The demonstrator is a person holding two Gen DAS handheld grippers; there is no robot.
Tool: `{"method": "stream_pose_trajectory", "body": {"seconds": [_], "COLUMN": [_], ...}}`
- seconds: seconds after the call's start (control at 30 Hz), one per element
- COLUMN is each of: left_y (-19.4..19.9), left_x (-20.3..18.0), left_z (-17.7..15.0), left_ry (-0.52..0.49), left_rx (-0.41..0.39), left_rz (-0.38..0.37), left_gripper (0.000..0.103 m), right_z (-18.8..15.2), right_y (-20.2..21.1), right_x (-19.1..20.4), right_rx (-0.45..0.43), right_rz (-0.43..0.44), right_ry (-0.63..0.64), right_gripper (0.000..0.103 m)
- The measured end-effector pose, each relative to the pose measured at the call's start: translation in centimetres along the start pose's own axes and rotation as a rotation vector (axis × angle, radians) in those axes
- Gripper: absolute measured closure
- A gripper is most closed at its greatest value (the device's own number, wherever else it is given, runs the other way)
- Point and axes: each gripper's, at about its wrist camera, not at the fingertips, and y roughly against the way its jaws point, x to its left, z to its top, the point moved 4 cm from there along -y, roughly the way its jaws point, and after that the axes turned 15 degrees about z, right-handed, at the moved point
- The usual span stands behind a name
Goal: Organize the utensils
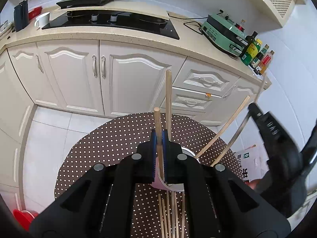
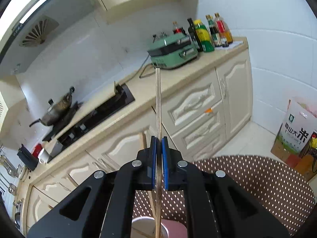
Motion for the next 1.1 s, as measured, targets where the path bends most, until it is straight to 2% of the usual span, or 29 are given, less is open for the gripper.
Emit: {"method": "stream_pose_trajectory", "body": {"seconds": [0.13,0.33,0.47,0.77,1.1], "left_y": [0.0,-0.3,-0.6,-1.1,-1.3], "left_x": [-0.1,0.2,0.6,1.0,0.8], "left_z": [0.1,-0.2,-0.4,-1.3,-2.4], "left_ry": [0.005,0.014,0.032,0.047,0.006], "left_rx": [-0.004,-0.002,0.002,-0.022,-0.012], "left_rz": [0.001,0.004,-0.009,0.000,0.012], "left_gripper": [0.097,0.096,0.096,0.093,0.092], "right_z": [-0.2,-3.3,-4.8,-5.9,-6.8], "right_y": [-0.2,-1.3,-1.1,-0.1,1.0], "right_x": [0.4,0.1,-0.2,-0.3,-0.1], "right_rx": [-0.021,0.035,0.071,0.119,0.183], "right_rz": [-0.010,-0.052,-0.053,-0.046,-0.010], "right_ry": [0.046,0.115,0.106,0.111,0.128], "right_gripper": [0.098,0.098,0.097,0.095,0.093]}}
